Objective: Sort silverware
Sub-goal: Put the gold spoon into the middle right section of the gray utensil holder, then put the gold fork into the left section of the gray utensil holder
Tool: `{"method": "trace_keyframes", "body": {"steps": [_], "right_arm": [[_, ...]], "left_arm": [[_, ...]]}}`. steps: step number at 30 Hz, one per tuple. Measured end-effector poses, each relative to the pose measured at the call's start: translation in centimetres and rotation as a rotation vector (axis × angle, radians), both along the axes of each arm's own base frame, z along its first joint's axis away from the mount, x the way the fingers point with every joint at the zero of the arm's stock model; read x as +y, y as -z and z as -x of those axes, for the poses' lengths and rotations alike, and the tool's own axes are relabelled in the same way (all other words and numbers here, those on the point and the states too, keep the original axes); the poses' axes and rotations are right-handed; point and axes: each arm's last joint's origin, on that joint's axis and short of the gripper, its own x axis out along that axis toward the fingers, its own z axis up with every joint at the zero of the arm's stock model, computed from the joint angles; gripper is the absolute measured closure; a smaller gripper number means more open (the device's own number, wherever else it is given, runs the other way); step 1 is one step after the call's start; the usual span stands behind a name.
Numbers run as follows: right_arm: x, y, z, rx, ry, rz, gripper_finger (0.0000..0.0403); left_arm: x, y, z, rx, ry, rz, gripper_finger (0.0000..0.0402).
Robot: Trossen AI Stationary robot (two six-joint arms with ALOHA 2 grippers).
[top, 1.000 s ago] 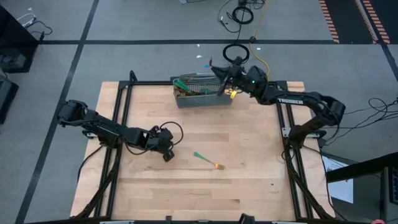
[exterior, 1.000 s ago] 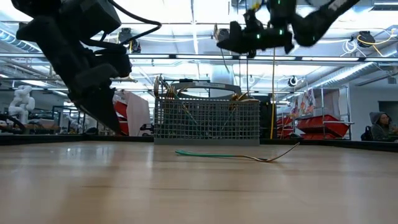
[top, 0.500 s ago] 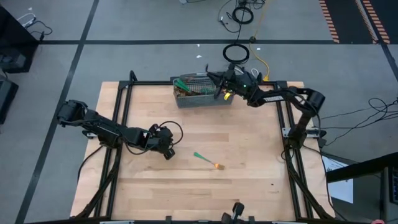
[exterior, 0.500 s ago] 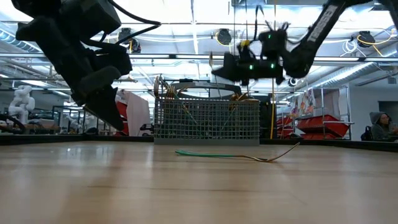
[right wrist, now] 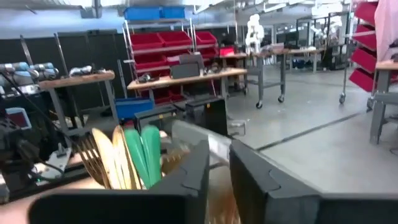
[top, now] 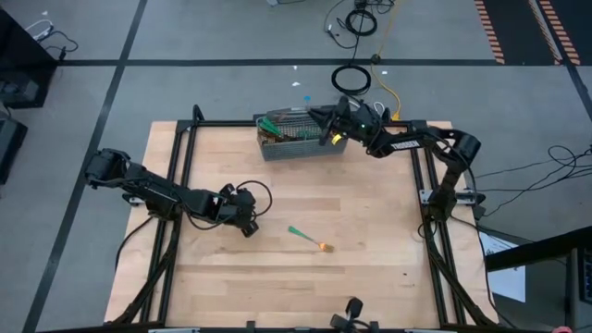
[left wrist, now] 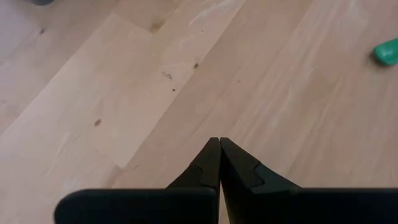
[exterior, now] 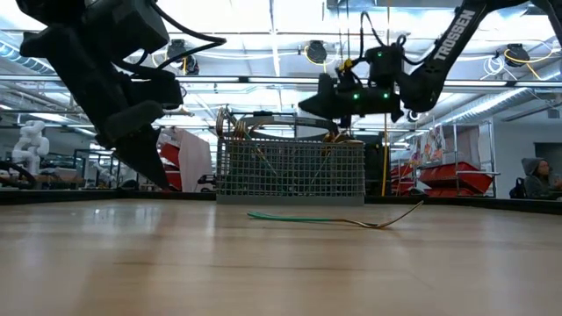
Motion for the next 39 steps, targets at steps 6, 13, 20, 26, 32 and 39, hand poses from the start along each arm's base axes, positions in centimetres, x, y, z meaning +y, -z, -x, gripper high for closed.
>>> {"method": "trace_keyframes", "body": {"steps": [6,13,20,26,32,39], "right_arm": [[0.3,-1.3,0.4,-0.003,0.004,0.006,0.031],[1.5,-4.8,2.1,0.027,0.008,-0.043,0.0282],[7.4,-5.4,4.4,0.423,-0.264,-0.27,0.0275],[16.2,-3.0,3.2,0.737,-0.526,-0.426,0.0275],[22.6,0.1,0.5,0.883,-0.574,-0.443,0.0275],[27.1,3.2,-1.4,1.028,-0.652,-0.48,0.0275]], "left_arm": [[0.0,0.0,0.0,0.0,0.0,0.0,0.0393],[0.0,0.0,0.0,0.001,0.0,0.0,0.0393],[0.0,0.0,0.1,0.009,0.002,0.006,0.0393],[0.0,0.0,0.1,0.015,0.016,-0.008,0.0393],[0.0,0.0,0.0,0.008,0.016,0.0,0.0393],[-0.1,0.0,0.0,0.011,0.03,0.027,0.0393]]}}
